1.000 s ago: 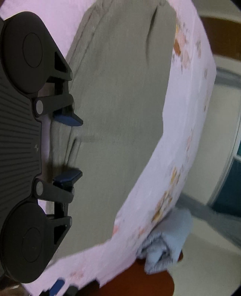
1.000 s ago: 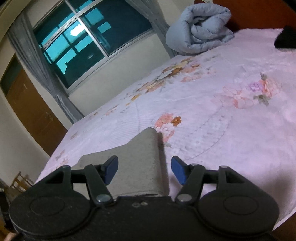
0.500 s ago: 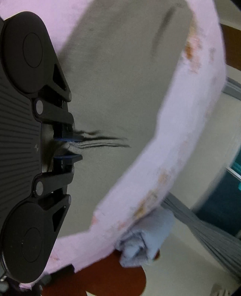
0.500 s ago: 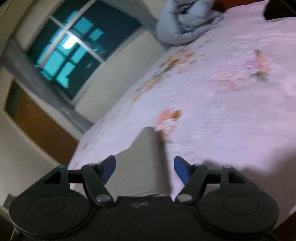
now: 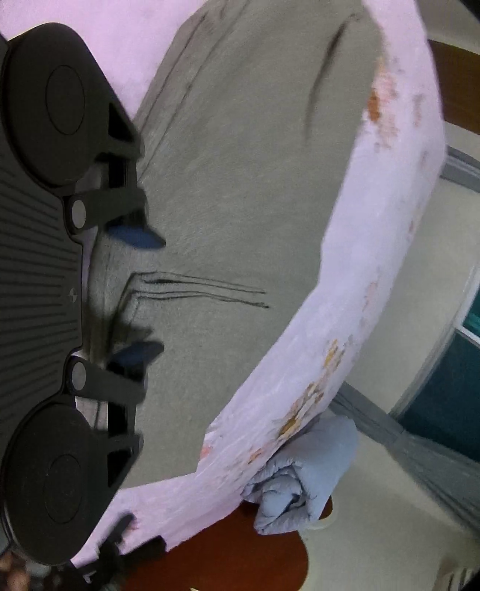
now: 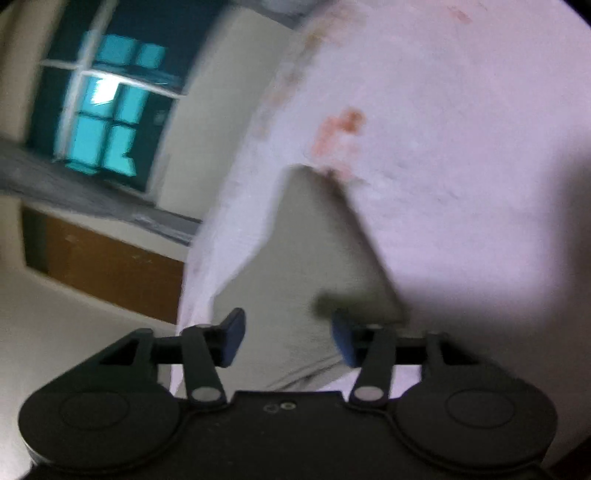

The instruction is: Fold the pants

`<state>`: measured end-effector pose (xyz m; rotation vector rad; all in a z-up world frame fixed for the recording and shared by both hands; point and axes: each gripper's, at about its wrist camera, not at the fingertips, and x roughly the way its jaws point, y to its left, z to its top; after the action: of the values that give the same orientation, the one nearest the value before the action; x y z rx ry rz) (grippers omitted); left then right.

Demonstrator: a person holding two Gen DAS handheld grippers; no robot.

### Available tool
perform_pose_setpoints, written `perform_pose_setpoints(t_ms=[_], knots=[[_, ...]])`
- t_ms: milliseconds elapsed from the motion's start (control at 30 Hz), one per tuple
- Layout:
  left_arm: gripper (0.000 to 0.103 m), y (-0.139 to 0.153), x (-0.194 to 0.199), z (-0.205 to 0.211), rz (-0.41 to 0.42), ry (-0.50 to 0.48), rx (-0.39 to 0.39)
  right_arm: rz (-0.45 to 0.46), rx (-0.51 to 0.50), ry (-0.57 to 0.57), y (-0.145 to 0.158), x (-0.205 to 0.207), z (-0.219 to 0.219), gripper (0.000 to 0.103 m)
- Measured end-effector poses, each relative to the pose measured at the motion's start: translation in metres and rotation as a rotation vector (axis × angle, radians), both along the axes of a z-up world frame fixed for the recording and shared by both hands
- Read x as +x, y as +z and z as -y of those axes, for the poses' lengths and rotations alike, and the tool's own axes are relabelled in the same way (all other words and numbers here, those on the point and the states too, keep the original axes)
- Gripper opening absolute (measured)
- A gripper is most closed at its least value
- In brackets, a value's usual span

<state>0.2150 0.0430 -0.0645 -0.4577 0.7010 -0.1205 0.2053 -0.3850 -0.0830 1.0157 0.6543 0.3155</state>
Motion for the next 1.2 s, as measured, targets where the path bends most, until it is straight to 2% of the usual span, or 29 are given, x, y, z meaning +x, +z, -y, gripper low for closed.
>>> perform_pose_setpoints(t_ms=[100,133,167,200,267,300,367,400,433,467,533,600,667,800,933,1033,1200], knots=[[0.069,0.004,-0.004,0.003,0.014,-0.01,0.066,0.031,0.019,0.082,0.004,-0.001,-0.018,0.047],[0.069,0.003,-0.005,0.005,0.012,-0.012,0.081,0.009,-0.014,0.104,-0.002,0.003,-0.025,0.046],[0.069,0.004,-0.005,0.008,0.006,-0.017,0.104,-0.031,-0.075,0.104,-0.01,0.007,-0.031,0.04],[0.069,0.005,-0.005,0.01,0.004,-0.02,0.123,-0.06,-0.07,0.09,-0.018,0.01,-0.032,0.035],[0.069,0.013,-0.009,0.009,0.018,-0.004,0.126,-0.075,-0.004,0.064,-0.017,0.011,-0.026,0.039],[0.069,0.015,-0.012,0.008,0.034,0.012,0.121,-0.052,-0.008,0.062,-0.008,0.008,-0.027,0.047],[0.069,0.008,-0.007,0.008,-0.011,0.021,0.147,0.049,0.005,0.072,0.008,0.001,-0.03,0.047],[0.073,0.005,-0.005,0.008,-0.017,0.019,0.144,0.063,0.008,0.086,0.01,0.002,-0.032,0.051],[0.075,0.004,-0.005,0.007,-0.01,0.016,0.135,0.021,-0.044,0.101,0.006,0.008,-0.037,0.056],[0.075,0.005,-0.005,0.006,-0.011,0.011,0.132,-0.048,-0.113,0.118,-0.002,0.016,-0.042,0.051],[0.075,0.013,-0.009,0.0,-0.004,0.004,0.107,-0.065,-0.149,0.142,-0.007,0.023,-0.046,0.048],[0.075,0.022,-0.024,-0.021,0.043,0.041,0.083,-0.043,-0.158,0.144,0.011,0.021,-0.047,0.054],[0.075,0.028,-0.036,-0.05,0.068,0.094,0.083,0.047,-0.177,0.155,0.031,0.017,-0.053,0.055],[0.075,0.029,-0.052,-0.12,0.059,0.252,0.101,0.107,-0.21,0.191,0.047,0.017,-0.075,0.062],[0.075,0.013,-0.057,-0.183,0.017,0.368,0.042,0.119,-0.225,0.221,0.047,0.023,-0.102,0.062],[0.075,0.002,-0.057,-0.212,0.026,0.381,-0.015,0.116,-0.241,0.25,0.047,0.029,-0.123,0.062],[0.075,-0.022,-0.044,-0.244,0.057,0.404,-0.182,0.105,-0.266,0.269,0.048,0.029,-0.143,0.063]])
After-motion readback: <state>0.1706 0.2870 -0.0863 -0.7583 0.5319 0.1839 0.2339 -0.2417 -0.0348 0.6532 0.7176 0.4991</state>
